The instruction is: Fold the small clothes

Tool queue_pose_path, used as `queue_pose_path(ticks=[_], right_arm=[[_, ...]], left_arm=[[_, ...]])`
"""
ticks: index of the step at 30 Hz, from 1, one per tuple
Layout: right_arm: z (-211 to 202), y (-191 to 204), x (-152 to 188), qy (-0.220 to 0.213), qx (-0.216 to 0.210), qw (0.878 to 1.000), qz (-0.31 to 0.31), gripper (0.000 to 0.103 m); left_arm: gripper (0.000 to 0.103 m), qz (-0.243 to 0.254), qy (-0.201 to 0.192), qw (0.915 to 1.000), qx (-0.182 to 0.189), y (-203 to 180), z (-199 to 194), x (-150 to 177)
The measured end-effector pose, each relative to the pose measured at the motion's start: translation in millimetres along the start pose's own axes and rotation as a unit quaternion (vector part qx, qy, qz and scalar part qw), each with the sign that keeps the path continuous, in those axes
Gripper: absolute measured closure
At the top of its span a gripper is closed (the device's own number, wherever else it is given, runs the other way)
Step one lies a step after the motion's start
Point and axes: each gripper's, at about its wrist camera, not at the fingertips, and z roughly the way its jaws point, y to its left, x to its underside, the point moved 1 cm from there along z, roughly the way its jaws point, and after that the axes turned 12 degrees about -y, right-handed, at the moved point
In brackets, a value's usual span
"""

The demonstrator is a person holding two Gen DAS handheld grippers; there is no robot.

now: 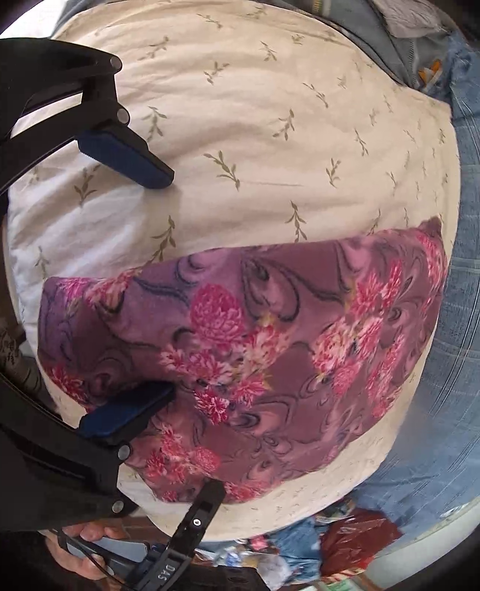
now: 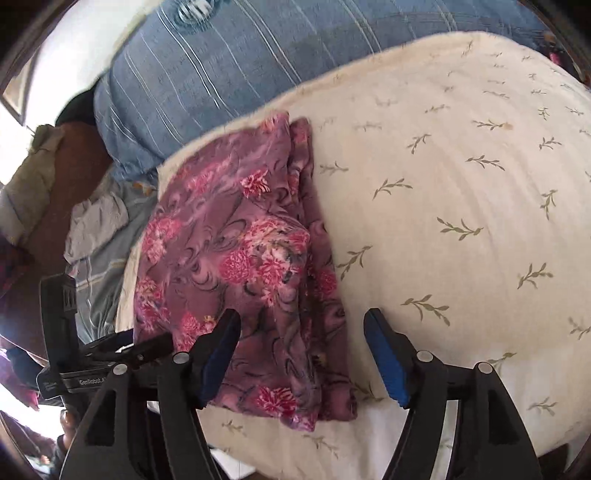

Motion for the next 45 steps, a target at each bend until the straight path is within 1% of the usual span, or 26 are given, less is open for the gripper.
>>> queue_pose_path(ticks=[1, 3, 4, 5, 8, 9, 10, 12, 13, 14, 15, 17, 19, 22, 23, 25, 26, 27, 29, 30, 32, 35, 37, 40, 42, 45], right_arm=[[-1, 3, -4, 0.0, 0.009, 1.0, -0.003, 0.032], [-7, 10, -13, -0.019, 0.026, 0.999, -0.018, 0.031], [-11, 15, -17, -0.033, 0.031, 0.999, -0.028, 0.029], [-12, 20, -22, -0.043, 0.037, 0.998, -0.037, 0.024], [-4, 31, -31, -0.045, 0.028, 0.997, -0.048, 0.02], [2, 33, -32, -0.045, 0.02, 0.997, -0.051, 0.018], [10, 33, -32, -0.04, 0.023, 0.997, -0.055, 0.012], [38, 28, -25, 0.002, 0.059, 0.997, -0.058, 0.007], [44, 24, -22, 0.003, 0.047, 0.998, -0.049, 0.0], [42, 25, -21, -0.019, 0.042, 0.997, -0.054, 0.0], [43, 27, -20, -0.019, 0.047, 0.997, -0.061, 0.0], [43, 29, -19, -0.019, 0.048, 0.997, -0.064, 0.0], [44, 27, -21, -0.011, 0.037, 0.997, -0.064, 0.0], [45, 26, -31, 0.025, 0.026, 0.997, -0.072, 0.002], [41, 26, -36, 0.019, 0.034, 0.997, -0.069, 0.006], [30, 24, -44, -0.02, 0.061, 0.995, -0.075, 0.004], [28, 22, -42, -0.029, 0.068, 0.994, -0.075, 0.004], [31, 19, -41, -0.023, 0.068, 0.995, -0.069, 0.004], [44, 11, -38, 0.005, 0.055, 0.997, -0.057, 0.0], [43, 13, -38, -0.008, 0.056, 0.996, -0.072, 0.0], [43, 19, -36, -0.003, 0.07, 0.993, -0.092, 0.001], [33, 20, -35, -0.007, 0.092, 0.992, -0.086, 0.001], [22, 16, -31, -0.014, 0.109, 0.99, -0.089, 0.001], [1, 8, -19, -0.015, 0.128, 0.986, -0.109, 0.001], [-13, 3, -11, -0.018, 0.136, 0.984, -0.117, 0.001], [-38, -2, 3, -0.031, 0.146, 0.981, -0.121, 0.001]], left_arm=[[0.0, -0.008, -0.009, 0.9999, 0.008, 0, -7, -4], [0.0, -0.008, -0.044, 0.9989, 0.018, -2, -25, -16], [0.0, -0.004, -0.062, 0.998, 0.015, -4, -34, -23], [0.0, 0.004, -0.079, 0.9968, 0.006, -6, -41, -32], [0.0, 0.016, -0.09, 0.9958, -0.007, -8, -42, -51], [0.0, 0.014, -0.079, 0.9967, -0.012, -6, -31, -56], [0.0, 0.01, -0.062, 0.9979, -0.017, -3, -19, -57], [0.0, 0.001, -0.009, 0.9996, -0.027, 3, 13, -51], [0.0, -0.024, 0.022, 0.9993, -0.018, 10, 32, -45], [0.0, -0.049, 0.0, 0.9988, -0.007, 17, 30, -41], [0.0, -0.059, -0.015, 0.9982, -0.003, 19, 26, -40], [0.0, -0.05, -0.01, 0.9987, -0.005, 19, 30, -40], [0.0, -0.043, -0.006, 0.999, -0.005, 19, 32, -42], [0.0, -0.055, 0.009, 0.9984, -0.001, 21, 33, -47], [0.0, -0.059, 0.008, 0.9982, 0.003, 21, 32, -48], [0.0, -0.058, 0.006, 0.9983, 0.002, 17, 30, -48], [0.0, -0.054, 0.011, 0.9985, -0.004, 16, 35, -47], [0.0, -0.05, 0.011, 0.9986, -0.007, 15, 41, -51], [0.0, -0.047, 0.003, 0.9988, -0.011, 13, 41, -49], [0.0, -0.045, 0.003, 0.9989, -0.013, 13, 42, -49], [0.0, -0.048, 0.006, 0.9988, -0.01, 13, 42, -49], [0.0, -0.048, 0.003, 0.9987, -0.017, 11, 31, -44], [0.0, -0.03, -0.01, 0.9991, -0.026, 8, 19, -42], [0.0, 0.019, -0.032, 0.998, -0.052, -4, 0, -30], [0.0, 0.049, -0.05, 0.9954, -0.066, -11, -12, -22], [0.0, 0.07, -0.081, 0.9909, -0.082, -12, -31, -8]])
